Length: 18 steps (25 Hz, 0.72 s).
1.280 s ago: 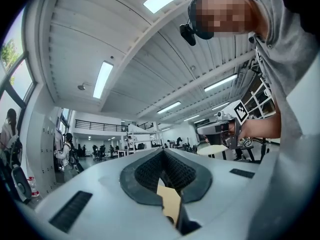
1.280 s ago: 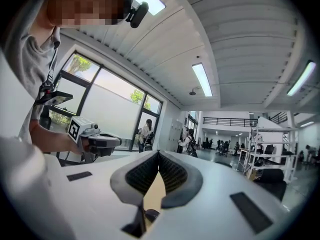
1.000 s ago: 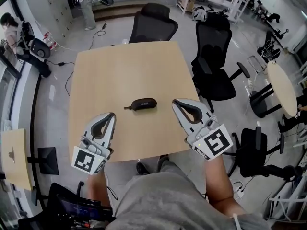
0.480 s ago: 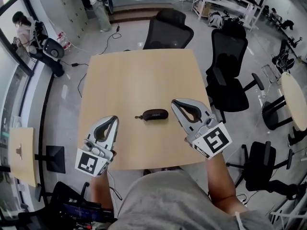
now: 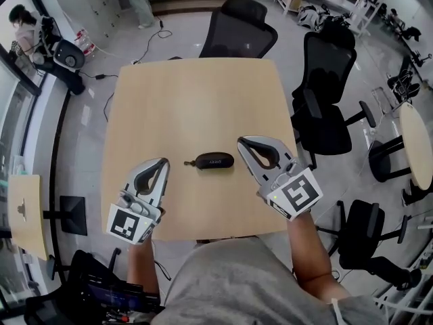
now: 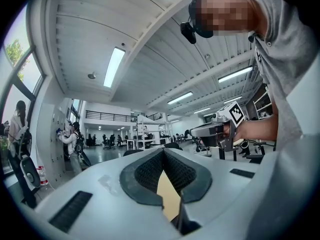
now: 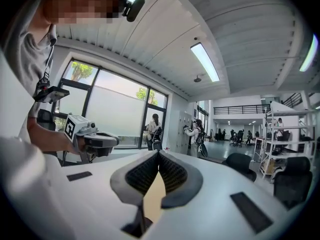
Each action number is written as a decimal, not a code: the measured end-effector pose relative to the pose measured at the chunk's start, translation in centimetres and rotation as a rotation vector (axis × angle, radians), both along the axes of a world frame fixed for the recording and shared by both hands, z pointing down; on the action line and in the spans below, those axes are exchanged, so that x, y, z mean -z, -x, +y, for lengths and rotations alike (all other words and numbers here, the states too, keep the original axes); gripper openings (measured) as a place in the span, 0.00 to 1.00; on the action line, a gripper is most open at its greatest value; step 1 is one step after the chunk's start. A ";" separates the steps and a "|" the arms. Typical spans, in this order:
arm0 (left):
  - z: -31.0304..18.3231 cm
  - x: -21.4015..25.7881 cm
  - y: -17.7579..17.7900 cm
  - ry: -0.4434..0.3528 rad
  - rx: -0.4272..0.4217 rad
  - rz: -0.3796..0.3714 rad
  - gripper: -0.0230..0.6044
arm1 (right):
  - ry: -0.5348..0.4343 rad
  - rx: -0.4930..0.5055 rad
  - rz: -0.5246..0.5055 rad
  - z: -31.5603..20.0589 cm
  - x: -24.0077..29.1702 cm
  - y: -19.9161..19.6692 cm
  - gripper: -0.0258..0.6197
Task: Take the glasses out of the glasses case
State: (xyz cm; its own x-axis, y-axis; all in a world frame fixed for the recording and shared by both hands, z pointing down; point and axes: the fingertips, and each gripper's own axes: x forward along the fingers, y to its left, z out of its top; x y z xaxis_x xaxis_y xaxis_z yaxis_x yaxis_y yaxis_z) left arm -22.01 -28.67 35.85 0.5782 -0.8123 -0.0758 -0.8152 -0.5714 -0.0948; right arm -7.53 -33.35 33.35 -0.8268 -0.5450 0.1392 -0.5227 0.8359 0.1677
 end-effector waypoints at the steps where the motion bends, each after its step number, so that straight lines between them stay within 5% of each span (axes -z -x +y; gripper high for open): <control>1: -0.5 -0.2 -0.2 0.005 -0.005 -0.001 0.05 | 0.007 0.001 0.002 -0.4 -0.3 0.0 0.05; 18: -6.2 -3.3 -1.7 0.072 -0.039 0.016 0.04 | 0.089 -0.006 0.032 -5.4 -4.1 -0.1 0.05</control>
